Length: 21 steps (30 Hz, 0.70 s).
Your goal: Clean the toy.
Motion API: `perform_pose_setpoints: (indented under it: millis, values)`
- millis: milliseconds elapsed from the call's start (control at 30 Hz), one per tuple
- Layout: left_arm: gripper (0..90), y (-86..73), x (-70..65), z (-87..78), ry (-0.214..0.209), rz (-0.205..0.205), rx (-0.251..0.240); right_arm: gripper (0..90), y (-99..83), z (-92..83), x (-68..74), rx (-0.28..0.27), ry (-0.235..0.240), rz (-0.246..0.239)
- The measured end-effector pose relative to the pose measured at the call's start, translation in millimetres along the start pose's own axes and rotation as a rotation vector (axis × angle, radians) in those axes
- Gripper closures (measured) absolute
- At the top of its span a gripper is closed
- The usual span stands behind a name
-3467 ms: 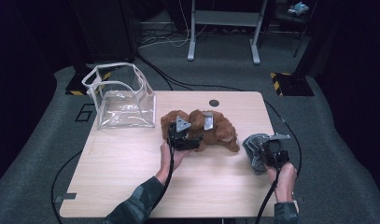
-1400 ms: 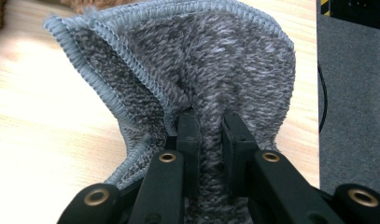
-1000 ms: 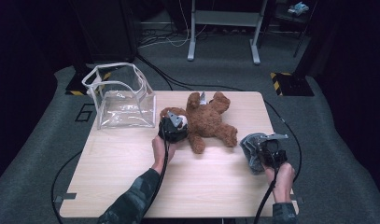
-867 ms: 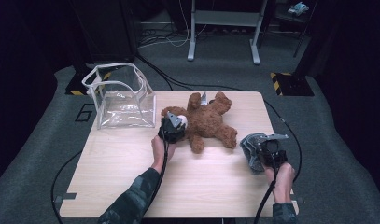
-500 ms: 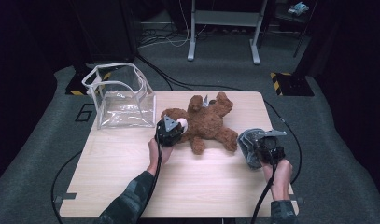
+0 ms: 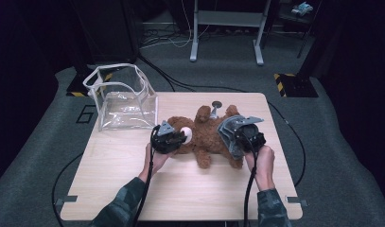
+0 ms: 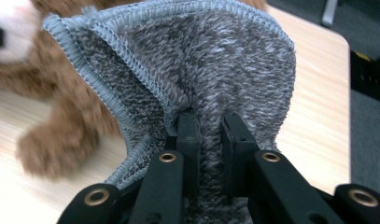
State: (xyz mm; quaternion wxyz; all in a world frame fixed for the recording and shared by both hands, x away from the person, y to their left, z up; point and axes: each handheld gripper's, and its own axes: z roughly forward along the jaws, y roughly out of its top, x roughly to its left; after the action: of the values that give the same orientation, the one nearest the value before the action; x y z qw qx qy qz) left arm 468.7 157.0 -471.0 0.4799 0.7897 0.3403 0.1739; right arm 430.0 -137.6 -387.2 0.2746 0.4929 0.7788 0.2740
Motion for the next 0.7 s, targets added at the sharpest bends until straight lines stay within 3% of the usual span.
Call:
perform_pose_setpoints:
  millis: [33, 200, 233, 300, 367, 467, 633, 700]
  values:
    - [68.3, -0.2, 1.3, -1.2, -0.018, 0.006, 0.002, 79.5, 3.6, 3.4, 4.1, 0.003, 0.005, -0.009]
    - [61.5, 0.6, 1.7, -1.1, -0.014, -0.006, 0.014, 79.9, 13.3, 27.4, 15.1, 0.039, 0.024, -0.018]
    - [57.2, 1.2, 1.1, -2.5, 0.009, -0.007, 0.004, 80.4, 13.1, 41.8, 17.3, 0.064, 0.017, -0.013]
    - [51.5, 0.2, -0.1, -5.3, 0.026, -0.007, -0.024, 80.7, 10.7, 51.1, 15.2, 0.07, 0.02, 0.003]
    - [43.3, -3.3, -1.6, -9.0, 0.05, 0.003, -0.028, 80.8, 8.6, 54.0, 12.2, 0.074, 0.03, 0.024]
    - [36.7, -13.8, -1.7, -15.2, 0.086, 0.0, -0.012, 80.9, 7.1, 53.5, 11.8, 0.076, 0.03, 0.018]
    - [34.4, -40.8, 4.8, -16.6, 0.136, -0.063, 0.059, 81.0, 6.7, 52.6, 12.8, 0.074, 0.025, 0.012]
    - [34.6, -48.4, 7.7, -14.8, 0.137, -0.093, 0.078, 81.0, 7.0, 51.8, 13.5, 0.071, 0.021, 0.005]
